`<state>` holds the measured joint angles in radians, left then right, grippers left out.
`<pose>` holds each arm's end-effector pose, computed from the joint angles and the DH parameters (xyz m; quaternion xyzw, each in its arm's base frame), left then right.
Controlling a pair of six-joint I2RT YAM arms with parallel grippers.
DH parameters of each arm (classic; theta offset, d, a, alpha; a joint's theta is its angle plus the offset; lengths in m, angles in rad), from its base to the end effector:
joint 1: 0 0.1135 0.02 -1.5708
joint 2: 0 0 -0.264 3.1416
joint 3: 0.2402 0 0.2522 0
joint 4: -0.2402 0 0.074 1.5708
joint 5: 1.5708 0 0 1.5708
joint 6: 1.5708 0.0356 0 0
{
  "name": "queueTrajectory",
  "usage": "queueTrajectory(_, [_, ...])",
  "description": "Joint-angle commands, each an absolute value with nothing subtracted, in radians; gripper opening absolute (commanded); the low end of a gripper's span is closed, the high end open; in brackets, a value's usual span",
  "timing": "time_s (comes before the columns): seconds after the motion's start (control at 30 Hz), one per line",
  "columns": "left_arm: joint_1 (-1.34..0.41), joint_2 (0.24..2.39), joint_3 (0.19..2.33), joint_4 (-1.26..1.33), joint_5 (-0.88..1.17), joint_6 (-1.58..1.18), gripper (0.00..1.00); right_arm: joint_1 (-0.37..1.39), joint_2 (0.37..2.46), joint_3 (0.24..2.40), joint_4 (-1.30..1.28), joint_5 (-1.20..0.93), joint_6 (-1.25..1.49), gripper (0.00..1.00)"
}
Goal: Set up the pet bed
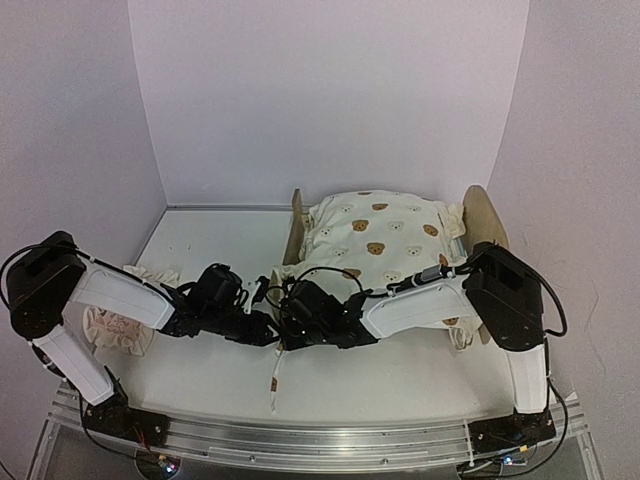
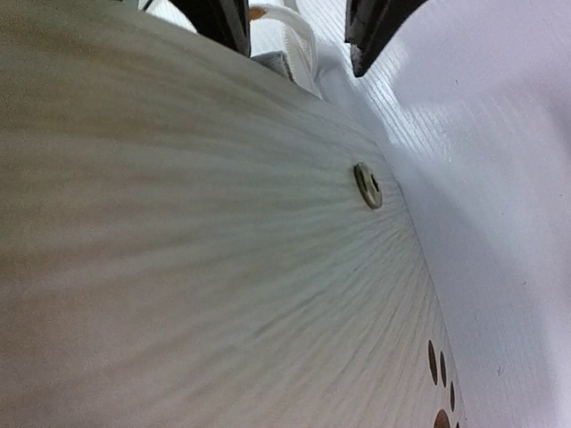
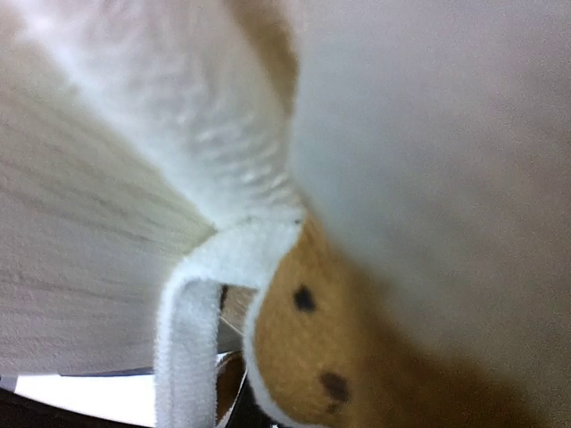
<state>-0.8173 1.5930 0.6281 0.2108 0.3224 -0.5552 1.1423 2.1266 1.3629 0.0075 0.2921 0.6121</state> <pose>0.1924 -0.2216 0.1365 0.1816 0.8898 -0.3623 0.2099 0.1989 0.4108 0.1375 -0.1824 0.8918 0.2159 0.3533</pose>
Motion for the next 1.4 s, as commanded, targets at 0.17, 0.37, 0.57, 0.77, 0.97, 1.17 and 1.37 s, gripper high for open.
queueTrajectory(0.17, [-0.827, 1.617, 0.640, 0.322, 0.369, -0.545, 0.19, 1.148, 2.079, 1.364, 0.026, 0.280, 0.632, 0.00])
queueTrajectory(0.37, [-0.827, 1.632, 0.636, 0.347, 0.364, -0.555, 0.00, 1.147, 2.075, 1.358, 0.027, 0.273, 0.634, 0.00])
queueTrajectory(0.57, [-0.827, 1.623, 0.632, 0.325, 0.332, -0.567, 0.00, 1.147, 2.056, 1.339, 0.026, 0.279, 0.622, 0.00])
queueTrajectory(0.77, [-0.827, 1.591, 0.618, 0.289, 0.281, -0.585, 0.00, 1.147, 2.000, 1.306, 0.001, 0.261, 0.582, 0.20])
queueTrajectory(0.97, [-0.825, 1.575, 0.604, 0.264, 0.233, -0.614, 0.00, 1.147, 1.928, 1.271, -0.076, 0.219, 0.569, 0.42])
queueTrajectory(1.17, [-0.827, 1.572, 0.600, 0.250, 0.211, -0.640, 0.00, 1.183, 1.923, 1.313, -0.203, 0.173, 0.566, 0.53])
queueTrajectory(1.37, [-0.826, 1.553, 0.579, 0.240, 0.165, -0.667, 0.00, 1.251, 1.949, 1.372, -0.329, 0.213, 0.578, 0.58])
